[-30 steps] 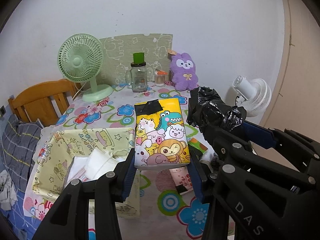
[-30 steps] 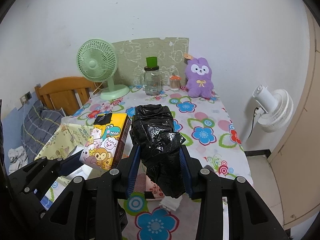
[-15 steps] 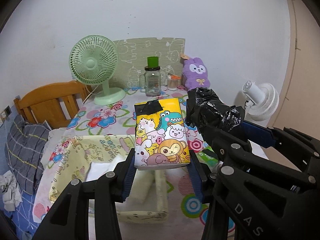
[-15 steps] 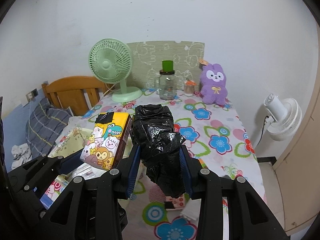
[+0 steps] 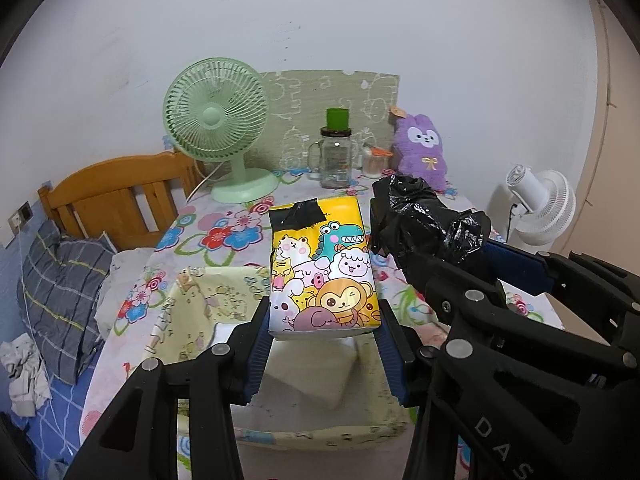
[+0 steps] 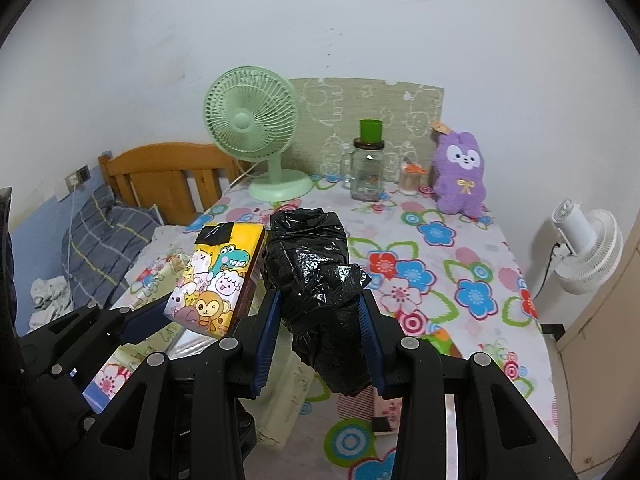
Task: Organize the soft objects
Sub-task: 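Lower the snack box into the fabric box while the right gripper lowers the bag in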
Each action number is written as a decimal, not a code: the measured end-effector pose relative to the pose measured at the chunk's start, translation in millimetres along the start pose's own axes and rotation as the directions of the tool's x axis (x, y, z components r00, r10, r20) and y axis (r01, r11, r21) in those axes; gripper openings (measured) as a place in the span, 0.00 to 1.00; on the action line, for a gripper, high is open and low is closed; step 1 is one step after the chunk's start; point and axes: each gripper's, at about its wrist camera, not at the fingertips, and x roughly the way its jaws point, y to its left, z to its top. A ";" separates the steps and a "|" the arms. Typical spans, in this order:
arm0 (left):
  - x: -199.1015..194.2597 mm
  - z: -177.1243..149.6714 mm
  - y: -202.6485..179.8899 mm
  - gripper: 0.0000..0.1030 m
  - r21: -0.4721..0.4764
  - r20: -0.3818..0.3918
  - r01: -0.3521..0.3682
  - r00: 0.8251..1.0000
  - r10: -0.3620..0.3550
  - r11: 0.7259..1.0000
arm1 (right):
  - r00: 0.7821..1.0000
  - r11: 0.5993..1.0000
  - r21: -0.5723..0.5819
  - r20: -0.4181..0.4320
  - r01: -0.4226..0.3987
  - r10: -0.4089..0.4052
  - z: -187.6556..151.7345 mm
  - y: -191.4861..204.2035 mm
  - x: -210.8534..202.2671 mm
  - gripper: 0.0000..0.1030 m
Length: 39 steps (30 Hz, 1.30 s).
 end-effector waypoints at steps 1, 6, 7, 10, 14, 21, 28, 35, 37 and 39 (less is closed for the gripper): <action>1.0 -0.6 3.4 0.49 -0.003 -0.002 -0.006 1.000 0.006 1.000 | 1.000 1.000 -0.004 -0.003 -0.006 0.006 0.4 3.4 2.5 0.41; 6.2 -3.8 17.0 0.49 -0.014 -0.014 -0.025 1.000 0.024 1.000 | 0.999 0.999 -0.024 -0.019 -0.027 0.026 1.7 17.3 14.4 0.41; 7.6 -4.4 20.1 0.49 -0.015 -0.016 -0.030 0.999 0.030 0.999 | 0.999 0.999 -0.027 -0.022 -0.031 0.031 2.1 18.7 16.6 0.41; 12.1 -6.0 28.2 0.49 -0.018 -0.023 -0.046 0.999 0.045 0.999 | 0.998 0.998 -0.037 -0.033 -0.047 0.045 2.4 26.4 25.0 0.41; 19.8 -9.0 38.0 0.49 -0.023 -0.038 -0.065 0.997 0.064 0.998 | 0.997 0.997 -0.047 -0.050 -0.066 0.064 1.6 35.3 35.4 0.41; 33.7 -16.5 54.1 0.49 -0.027 -0.077 -0.090 0.993 0.088 0.996 | 0.992 0.994 -0.058 -0.089 -0.095 0.090 -1.5 49.7 53.7 0.41; 46.8 -23.3 66.8 0.51 -0.026 -0.119 -0.115 0.987 0.112 0.993 | 0.985 0.990 -0.070 -0.130 -0.122 0.112 -5.6 62.2 68.8 0.41; 51.5 -25.3 72.8 0.64 -0.034 -0.145 -0.114 0.984 0.108 0.993 | 0.980 0.988 -0.068 -0.153 -0.136 0.124 -7.0 67.6 78.8 0.41; 51.6 -26.3 73.7 0.72 -0.035 -0.149 -0.110 0.983 0.104 0.993 | 0.980 0.988 -0.073 -0.159 -0.136 0.123 -7.8 69.4 80.1 0.41; 51.1 -27.8 74.5 0.78 -0.038 -0.151 -0.105 0.984 0.098 0.994 | 0.978 0.987 -0.078 -0.163 -0.140 0.126 -8.0 70.2 80.7 0.41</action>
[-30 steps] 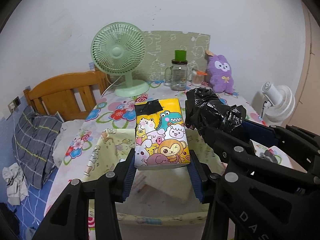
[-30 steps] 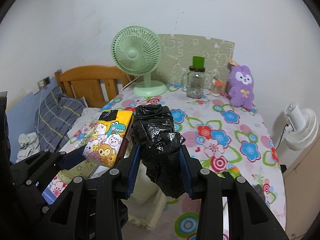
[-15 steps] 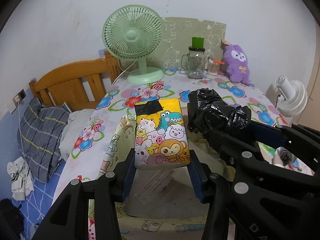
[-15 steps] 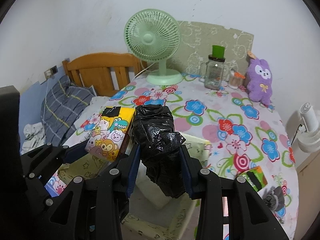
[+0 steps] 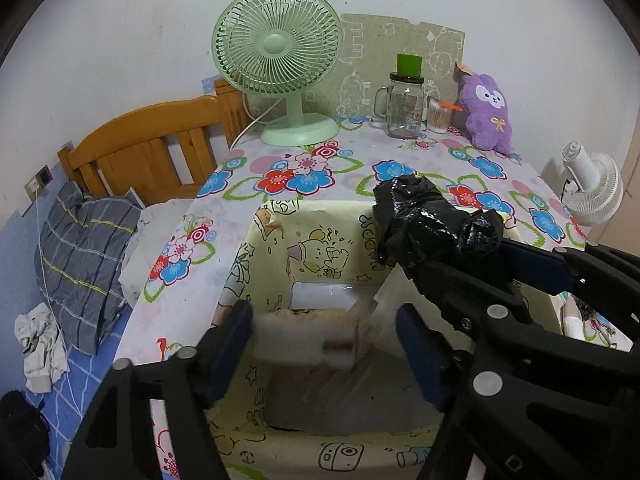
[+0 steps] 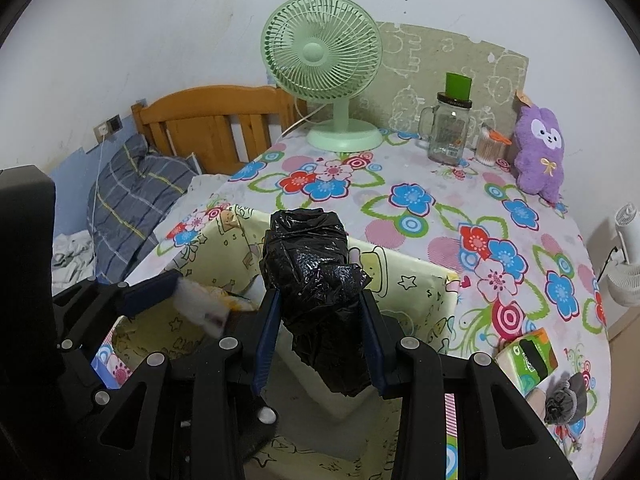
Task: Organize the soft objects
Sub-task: 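Lower the snack box into the fabric box while the right gripper lowers the bag in, then open both grippers and withdraw them from the fabric box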
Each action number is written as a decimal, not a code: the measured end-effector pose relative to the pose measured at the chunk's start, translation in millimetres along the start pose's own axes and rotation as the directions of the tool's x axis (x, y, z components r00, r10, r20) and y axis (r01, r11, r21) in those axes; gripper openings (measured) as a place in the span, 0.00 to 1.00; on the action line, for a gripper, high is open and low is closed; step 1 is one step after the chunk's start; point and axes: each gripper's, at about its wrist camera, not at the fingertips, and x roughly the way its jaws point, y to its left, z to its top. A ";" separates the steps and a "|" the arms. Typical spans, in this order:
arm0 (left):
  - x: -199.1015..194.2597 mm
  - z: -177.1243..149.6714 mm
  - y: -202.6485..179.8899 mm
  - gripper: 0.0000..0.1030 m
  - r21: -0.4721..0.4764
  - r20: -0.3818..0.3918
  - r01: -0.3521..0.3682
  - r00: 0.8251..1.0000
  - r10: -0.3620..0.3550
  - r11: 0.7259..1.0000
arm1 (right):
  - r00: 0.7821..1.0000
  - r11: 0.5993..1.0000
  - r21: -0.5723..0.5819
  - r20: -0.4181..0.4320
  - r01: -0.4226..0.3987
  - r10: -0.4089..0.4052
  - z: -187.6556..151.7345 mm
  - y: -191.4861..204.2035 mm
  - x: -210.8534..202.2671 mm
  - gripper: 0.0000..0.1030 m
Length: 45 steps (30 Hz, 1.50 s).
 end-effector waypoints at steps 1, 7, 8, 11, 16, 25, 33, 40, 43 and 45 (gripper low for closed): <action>-0.2 -0.6 -0.2 0.80 0.000 -0.002 -0.001 1.000 0.001 1.000 | 1.000 1.000 -0.006 -0.004 -0.006 0.006 -0.3 1.0 0.3 0.41; -5.8 -6.9 -1.3 0.86 0.010 -0.002 0.006 1.000 -0.006 1.000 | 0.999 0.999 -0.031 -0.018 -0.045 0.044 -3.7 3.4 0.8 0.41; -7.2 -8.1 -1.6 0.86 0.012 0.000 0.007 1.000 -0.007 1.000 | 0.999 0.998 -0.035 -0.019 -0.050 0.050 -4.5 4.3 0.2 0.41; -11.3 -11.1 -2.6 0.88 0.016 0.003 0.006 1.000 -0.006 1.000 | 0.998 0.997 -0.050 -0.020 -0.066 0.065 -7.1 6.5 -2.8 0.43; -19.1 -17.2 -4.0 0.91 0.019 0.011 0.003 1.000 -0.003 1.000 | 0.997 0.995 -0.073 -0.011 -0.074 0.074 -11.6 8.4 -9.5 0.55; -34.5 -23.1 -8.9 0.93 0.018 0.035 0.000 0.999 -0.001 1.000 | 0.998 0.994 -0.095 0.032 -0.049 0.052 -17.7 8.5 -29.0 0.74; -46.6 -23.9 -19.4 0.93 0.027 0.059 0.012 0.998 -0.014 1.000 | 0.998 0.997 -0.083 0.065 -0.005 0.011 -21.9 2.1 -45.3 0.81; -56.2 -19.8 -31.9 0.93 0.032 0.078 0.028 0.997 -0.030 0.999 | 0.995 0.998 -0.054 0.101 0.029 -0.023 -24.7 -8.6 -63.0 0.84; -61.0 -18.2 -38.7 0.93 0.039 0.094 0.023 0.995 -0.026 0.999 | 0.993 0.998 -0.038 0.109 0.040 -0.035 -25.8 -14.6 -69.8 0.85; -63.7 -17.0 -44.0 0.93 0.044 0.101 0.021 0.995 -0.026 0.999 | 0.992 0.998 -0.028 0.117 0.056 -0.052 -26.6 -19.0 -74.5 0.87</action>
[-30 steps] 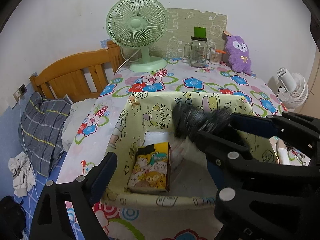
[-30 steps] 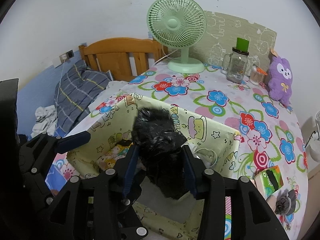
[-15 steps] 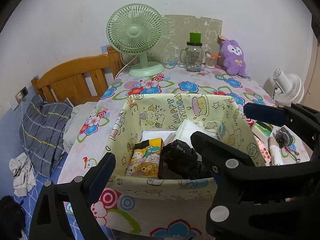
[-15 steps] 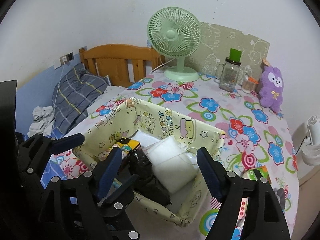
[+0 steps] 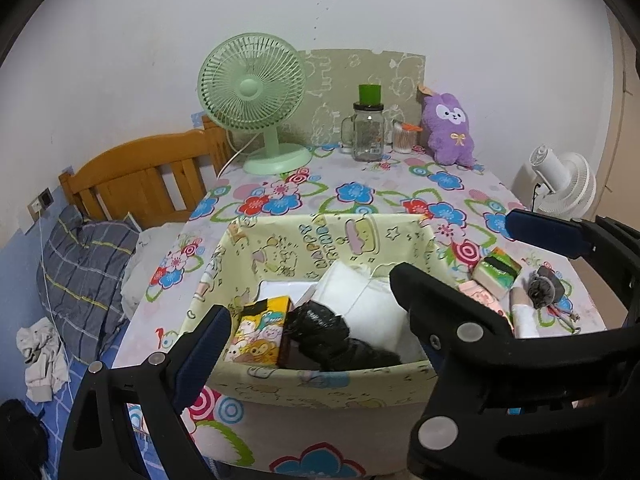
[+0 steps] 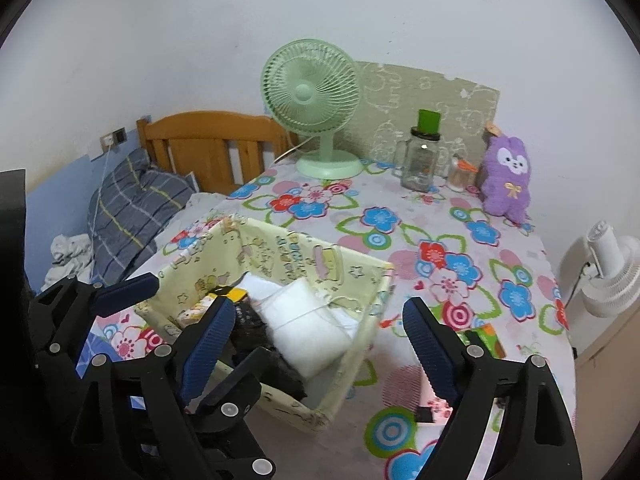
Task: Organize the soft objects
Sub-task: 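Open both grippers and withdraw them from the fabric box, then move the right gripper to the grey drawstring pouch while the left gripper approaches the pink wipes pack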
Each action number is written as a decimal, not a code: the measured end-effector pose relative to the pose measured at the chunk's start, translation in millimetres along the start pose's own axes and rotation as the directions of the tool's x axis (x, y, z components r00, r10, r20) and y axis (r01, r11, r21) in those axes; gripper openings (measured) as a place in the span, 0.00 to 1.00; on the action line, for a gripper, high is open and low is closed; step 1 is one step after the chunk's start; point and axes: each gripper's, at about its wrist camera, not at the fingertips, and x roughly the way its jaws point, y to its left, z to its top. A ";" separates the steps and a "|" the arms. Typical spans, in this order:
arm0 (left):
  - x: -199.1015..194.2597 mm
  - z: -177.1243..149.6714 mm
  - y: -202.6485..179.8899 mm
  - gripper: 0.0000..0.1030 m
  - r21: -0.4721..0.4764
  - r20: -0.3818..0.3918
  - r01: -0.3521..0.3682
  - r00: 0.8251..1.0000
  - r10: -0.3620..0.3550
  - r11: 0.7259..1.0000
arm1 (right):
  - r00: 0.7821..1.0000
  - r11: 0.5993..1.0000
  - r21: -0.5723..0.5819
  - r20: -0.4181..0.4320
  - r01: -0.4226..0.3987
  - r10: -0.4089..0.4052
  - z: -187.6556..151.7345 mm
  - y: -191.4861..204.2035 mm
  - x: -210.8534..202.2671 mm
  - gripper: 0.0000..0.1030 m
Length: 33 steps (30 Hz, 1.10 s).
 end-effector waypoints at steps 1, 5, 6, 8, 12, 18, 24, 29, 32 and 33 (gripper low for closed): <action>-1.0 1.2 -2.3 0.93 0.001 0.004 0.001 1.000 -0.001 1.000 | 1.000 1.000 0.005 0.004 0.011 -0.011 -0.2 -2.9 -2.8 0.88; -4.6 5.1 -10.8 0.93 0.004 0.012 0.009 1.000 -0.009 1.000 | 0.999 0.999 0.024 0.020 0.039 -0.039 -1.5 -11.6 -11.6 0.91; -5.6 6.1 -13.1 0.93 0.005 0.016 0.012 1.000 -0.012 1.000 | 0.999 0.999 0.029 0.024 0.046 -0.047 -1.5 -14.0 -13.9 0.92; -7.4 7.8 -16.7 0.93 0.008 0.021 0.014 1.000 -0.014 1.000 | 0.998 0.998 0.038 0.034 0.056 -0.057 -2.0 -19.1 -18.8 0.93; -10.8 11.2 -25.7 0.93 0.011 0.032 0.016 0.999 -0.016 1.000 | 0.996 0.995 0.058 0.043 0.079 -0.082 -2.5 -28.5 -25.9 0.97; -17.1 16.4 -40.3 0.93 0.018 0.063 0.033 0.997 -0.034 0.999 | 0.992 0.990 0.087 0.056 0.109 -0.114 -3.8 -42.7 -37.7 0.98; -22.3 20.8 -55.2 0.92 0.028 0.085 0.045 0.995 -0.047 0.999 | 0.981 0.979 0.116 0.073 0.169 -0.178 -5.6 -58.0 -50.7 0.98; -25.4 24.2 -68.3 0.92 0.021 0.091 0.060 0.994 -0.061 0.998 | 0.976 0.973 0.129 0.086 0.190 -0.202 -8.3 -70.0 -59.6 0.98; -25.8 24.9 -75.8 0.92 0.025 0.095 0.069 0.993 -0.071 0.997 | 0.974 0.971 0.142 0.090 0.192 -0.206 -10.7 -78.7 -63.7 0.98; -26.1 25.0 -78.9 0.92 0.028 0.098 0.077 0.992 -0.080 0.997 | 0.974 0.971 0.145 0.091 0.193 -0.207 -11.6 -81.0 -64.6 0.98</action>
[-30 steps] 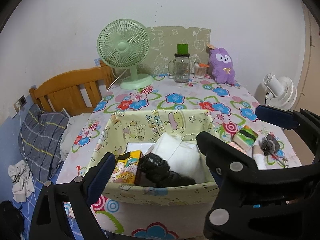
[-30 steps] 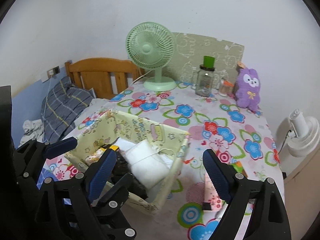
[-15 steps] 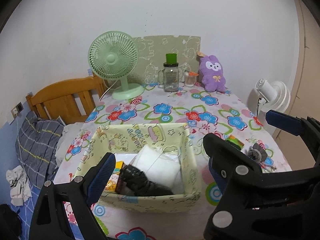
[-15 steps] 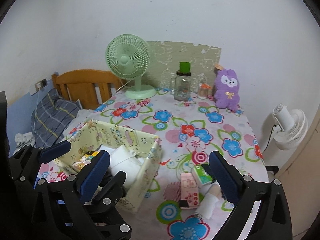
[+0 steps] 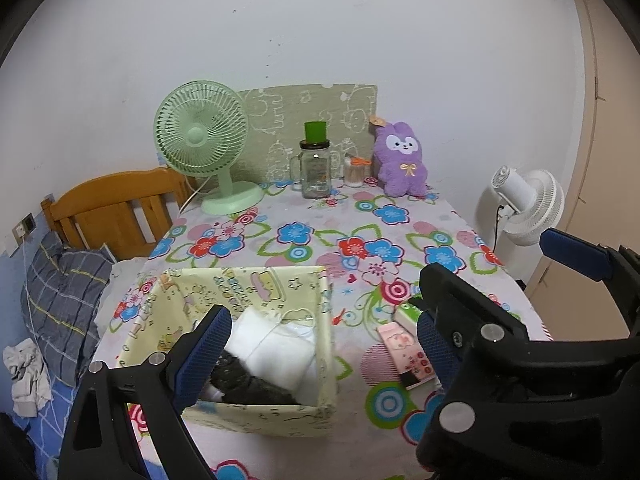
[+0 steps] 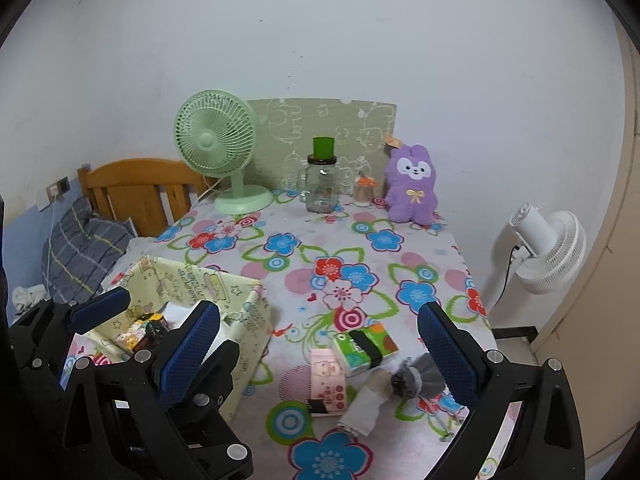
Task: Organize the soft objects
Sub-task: 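Move the right gripper to the grey drawstring pouch while the left gripper approaches the pink wipes pack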
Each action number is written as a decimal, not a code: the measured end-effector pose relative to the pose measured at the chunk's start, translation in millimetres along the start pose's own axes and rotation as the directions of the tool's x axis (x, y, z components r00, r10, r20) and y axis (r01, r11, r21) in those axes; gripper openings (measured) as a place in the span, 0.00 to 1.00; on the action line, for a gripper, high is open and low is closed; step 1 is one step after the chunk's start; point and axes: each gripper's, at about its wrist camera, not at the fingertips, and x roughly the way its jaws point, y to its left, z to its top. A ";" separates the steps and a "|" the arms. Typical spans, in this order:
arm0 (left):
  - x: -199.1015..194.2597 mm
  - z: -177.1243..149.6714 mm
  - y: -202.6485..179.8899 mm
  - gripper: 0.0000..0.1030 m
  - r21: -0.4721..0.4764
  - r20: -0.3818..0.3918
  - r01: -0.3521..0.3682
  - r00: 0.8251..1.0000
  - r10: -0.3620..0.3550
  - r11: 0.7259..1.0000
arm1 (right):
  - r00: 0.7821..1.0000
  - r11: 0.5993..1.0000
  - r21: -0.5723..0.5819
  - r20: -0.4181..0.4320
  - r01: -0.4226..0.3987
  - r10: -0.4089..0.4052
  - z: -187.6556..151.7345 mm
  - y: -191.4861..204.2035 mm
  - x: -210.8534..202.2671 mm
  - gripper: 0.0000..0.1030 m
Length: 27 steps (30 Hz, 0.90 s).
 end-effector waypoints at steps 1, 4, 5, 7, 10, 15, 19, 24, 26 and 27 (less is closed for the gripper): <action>0.2 -0.1 -2.5 0.92 0.002 0.005 0.009 1.000 -0.009 1.000 | 1.000 1.000 0.005 0.001 -0.002 0.002 -0.7 -3.4 -0.4 0.98; 1.4 0.5 -10.7 0.92 0.005 0.008 0.018 1.000 -0.018 1.000 | 1.000 1.000 0.024 0.001 -0.011 0.011 -3.7 -13.1 -1.1 0.98; 2.5 0.6 -13.1 0.92 0.005 0.004 0.021 1.000 -0.021 1.000 | 1.000 1.000 0.029 -0.002 -0.010 0.010 -4.9 -15.7 -1.1 0.98; 5.4 0.2 -17.5 0.92 0.002 -0.003 0.027 1.000 -0.027 1.000 | 1.000 0.999 0.038 -0.005 -0.003 0.003 -7.0 -21.7 -1.3 0.98; 7.9 -1.1 -24.0 0.92 0.006 -0.010 0.035 0.999 -0.035 0.999 | 1.000 0.999 0.044 -0.011 0.013 -0.013 -9.7 -28.3 -0.1 1.00; 11.6 -5.7 -38.4 0.92 0.020 -0.019 0.057 0.998 -0.057 0.998 | 0.999 0.998 0.061 -0.024 0.030 -0.029 -18.7 -42.9 2.5 1.00; 17.6 -11.2 -49.6 0.92 0.033 -0.033 0.065 0.997 -0.064 0.997 | 0.999 0.997 0.067 -0.033 0.041 -0.039 -27.6 -54.7 5.2 1.00; 25.4 -18.5 -61.1 0.92 0.024 -0.030 0.060 0.998 -0.059 0.998 | 1.000 0.995 0.102 -0.028 0.015 -0.013 -39.8 -72.5 10.6 1.00; 29.4 -21.0 -64.7 0.92 0.027 -0.040 0.065 0.997 -0.064 0.998 | 0.999 0.992 0.122 -0.034 0.011 -0.006 -45.4 -81.2 13.8 1.00; 31.4 -22.5 -66.8 0.92 0.030 -0.042 0.066 0.997 -0.065 0.997 | 0.999 0.992 0.127 -0.039 0.010 -0.005 -47.5 -84.1 15.5 1.00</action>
